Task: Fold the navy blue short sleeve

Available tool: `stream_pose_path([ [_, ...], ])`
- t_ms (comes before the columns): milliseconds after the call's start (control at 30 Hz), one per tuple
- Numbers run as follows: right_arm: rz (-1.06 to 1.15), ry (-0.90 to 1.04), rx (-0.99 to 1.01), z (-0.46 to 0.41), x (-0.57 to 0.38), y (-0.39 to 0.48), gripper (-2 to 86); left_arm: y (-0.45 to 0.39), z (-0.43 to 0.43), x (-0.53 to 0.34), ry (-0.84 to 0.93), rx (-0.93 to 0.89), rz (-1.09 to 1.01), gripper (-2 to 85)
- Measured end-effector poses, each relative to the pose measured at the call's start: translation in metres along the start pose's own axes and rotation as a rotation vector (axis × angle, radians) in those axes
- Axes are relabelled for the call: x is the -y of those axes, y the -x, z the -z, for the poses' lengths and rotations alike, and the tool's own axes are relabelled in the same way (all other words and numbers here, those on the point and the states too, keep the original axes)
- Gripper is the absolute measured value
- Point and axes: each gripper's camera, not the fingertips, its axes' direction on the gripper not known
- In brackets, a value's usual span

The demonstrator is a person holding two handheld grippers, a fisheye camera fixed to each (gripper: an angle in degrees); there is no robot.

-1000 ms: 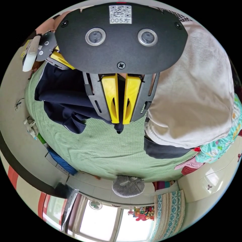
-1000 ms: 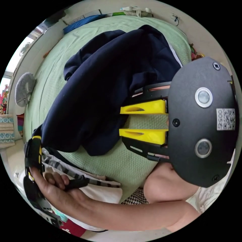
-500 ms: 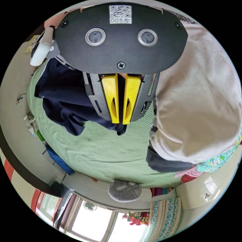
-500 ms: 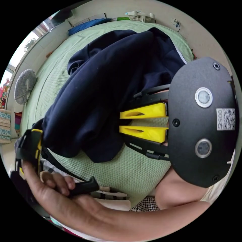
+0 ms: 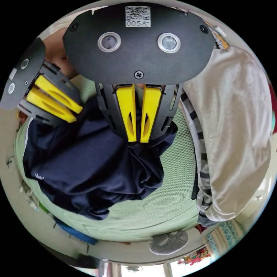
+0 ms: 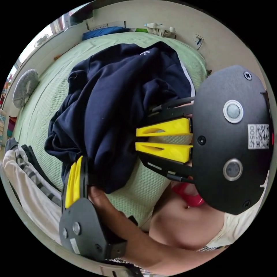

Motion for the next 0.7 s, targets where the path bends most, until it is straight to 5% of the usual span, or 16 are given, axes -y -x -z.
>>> stream_pose_path([
  [133,0.047,0.041,-0.069,0.009,-0.031,0.006,0.1,-0.058,0.009,-0.022,0.111,0.382,-0.323,4.1],
  [233,0.04,0.047,-0.11,0.022,-0.054,0.003,-0.3,-0.075,0.016,-0.039,0.14,0.496,-0.343,4.0],
  [333,0.062,0.047,-0.178,0.032,-0.083,-0.007,-0.6,-0.067,0.034,-0.051,0.123,0.385,-0.243,3.9],
  [467,-0.075,-0.022,-0.034,0.05,-0.135,-0.049,-0.7,-0.037,0.06,-0.067,0.111,0.149,-0.11,3.6],
  [700,-0.229,-0.179,0.174,0.09,-0.238,-0.105,-0.7,-0.019,0.132,-0.107,-0.052,0.096,-0.165,3.6],
])
